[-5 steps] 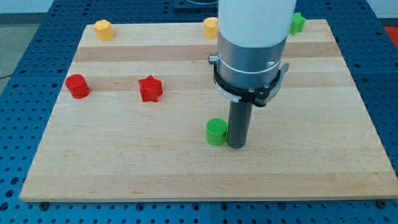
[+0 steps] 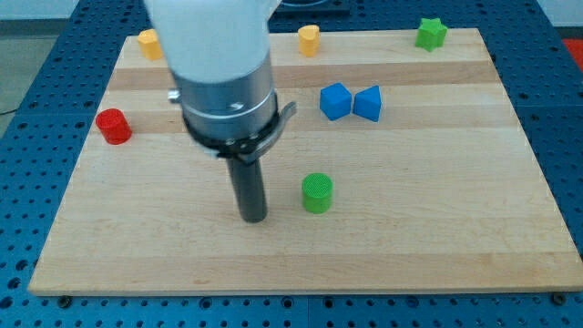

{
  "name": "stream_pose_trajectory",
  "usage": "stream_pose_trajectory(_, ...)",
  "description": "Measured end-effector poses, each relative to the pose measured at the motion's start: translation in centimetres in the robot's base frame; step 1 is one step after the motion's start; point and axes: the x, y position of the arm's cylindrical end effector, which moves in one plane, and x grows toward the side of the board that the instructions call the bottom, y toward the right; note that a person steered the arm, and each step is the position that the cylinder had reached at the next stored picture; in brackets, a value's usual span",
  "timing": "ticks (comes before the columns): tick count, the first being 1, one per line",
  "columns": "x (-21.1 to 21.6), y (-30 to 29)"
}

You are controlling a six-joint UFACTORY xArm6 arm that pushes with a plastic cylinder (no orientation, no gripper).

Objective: Keep the green circle at the center right of the board

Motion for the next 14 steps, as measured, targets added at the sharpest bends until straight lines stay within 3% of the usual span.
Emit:
stream_pose_trajectory(2,-0.8,8.6)
stream_pose_trajectory(5,-9.4,17.2)
stream_pose_trajectory(7,-11.4,10.2)
stream_pose_trajectory(10,-11.4,19.8)
stream_pose_trajectory(12,-14.7,16.4)
stream_pose_trajectory(14,-11.8,21.1)
